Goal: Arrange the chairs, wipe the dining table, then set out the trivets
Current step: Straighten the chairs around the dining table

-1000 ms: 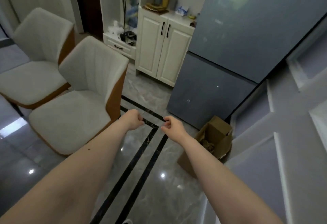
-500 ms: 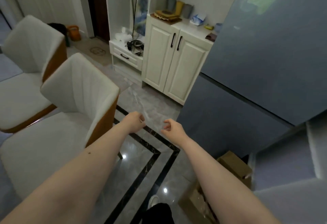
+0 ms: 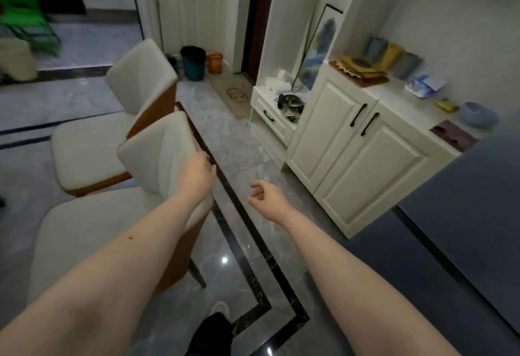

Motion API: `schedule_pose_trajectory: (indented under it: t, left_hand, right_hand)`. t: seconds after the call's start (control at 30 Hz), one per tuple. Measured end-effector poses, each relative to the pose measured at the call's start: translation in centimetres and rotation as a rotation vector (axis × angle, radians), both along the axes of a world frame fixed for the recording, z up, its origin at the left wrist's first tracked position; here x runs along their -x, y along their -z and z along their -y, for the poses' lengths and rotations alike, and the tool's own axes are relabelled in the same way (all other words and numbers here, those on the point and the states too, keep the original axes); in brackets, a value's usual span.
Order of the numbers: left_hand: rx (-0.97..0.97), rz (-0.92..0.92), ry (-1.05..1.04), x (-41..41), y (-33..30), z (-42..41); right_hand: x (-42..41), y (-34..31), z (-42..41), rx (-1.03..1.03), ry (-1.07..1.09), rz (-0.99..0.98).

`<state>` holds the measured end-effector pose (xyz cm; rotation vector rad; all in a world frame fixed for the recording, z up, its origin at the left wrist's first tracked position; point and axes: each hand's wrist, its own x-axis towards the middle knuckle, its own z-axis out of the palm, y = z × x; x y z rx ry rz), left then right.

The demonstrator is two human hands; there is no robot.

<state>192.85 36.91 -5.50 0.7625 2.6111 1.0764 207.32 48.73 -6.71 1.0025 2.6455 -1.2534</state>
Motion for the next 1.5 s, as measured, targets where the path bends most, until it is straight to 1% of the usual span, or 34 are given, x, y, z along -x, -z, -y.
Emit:
schedule_pose_trajectory:
  t: [0.07,0.13,0.23,0.33,0.4,0.47,0.6,0.7,0.8,0.87,0.93,1.03,1.1,1.2,1.3,1.4,1.5]
  left_hand:
    - [-0.002,0.018,-0.088,2.5,0.3,-0.9]
    - [0.079,0.048,-0.180,5.1,1.3,-1.9]
    - [0.205,0.159,-0.270,8.3,3.1,-3.3]
    - [0.267,0.263,-0.308,10.5,4.2,-4.8]
    - [0.333,0.325,-0.252,11.2,4.1,-5.2]
    - [0.395,0.416,-0.226,12.4,4.4,-5.4]
    - [0.453,0.621,-0.183,14.5,5.4,-4.9]
    - [0.469,0.793,-0.192,14.7,5.7,-4.5]
    - [0.431,0.889,-0.218,15.1,6.5,-4.3]
    - [0.415,0.906,-0.260,15.3,7.0,-4.0]
    - [0.391,0.914,-0.347,14.3,6.0,-4.7]
    - [0.274,0.932,-0.513,12.7,4.3,-6.0]
    - [0.228,0.886,-0.629,11.4,3.9,-6.7]
    - [0.250,0.761,-0.804,9.0,4.2,-7.5]
    - [0.357,0.649,-0.894,6.4,4.7,-8.2]
    - [0.389,0.644,-0.954,5.2,5.0,-8.2]
    - [0.374,0.618,-0.964,5.3,5.2,-7.7]
  right_hand:
    - [3.7,0.2,-1.9,-0.035,-0.079,-0.012]
    - [7.3,0.1,-3.5,-0.069,-0.148,-0.033]
    - [12.5,0.2,-5.9,-0.091,-0.257,-0.008]
    - [17.2,0.1,-7.8,-0.118,-0.420,0.029]
    - [19.3,-0.3,-8.4,-0.211,-0.520,0.024]
    - [22.0,-0.3,-8.6,-0.278,-0.664,0.016]
    - [26.6,-0.1,-8.3,-0.513,-0.994,-0.045]
    - [29.4,0.6,-8.1,-0.642,-1.213,-0.096]
    - [32.3,1.2,-8.3,-0.699,-1.423,-0.120]
    - [33.8,1.4,-8.0,-0.674,-1.535,-0.135]
    - [35.1,1.7,-7.9,-0.665,-1.665,-0.142]
    - [36.1,2.5,-7.7,-0.692,-1.807,-0.163]
    - [36.4,3.0,-7.6,-0.708,-1.867,-0.172]
    - [36.6,3.4,-7.3,-0.776,-1.928,-0.176]
    - [36.6,3.6,-7.1,-0.827,-1.973,-0.225]
    - [36.5,3.8,-6.6,-0.890,-2.018,-0.264]
    - [37.1,4.1,-5.8,-0.944,-2.061,-0.313]
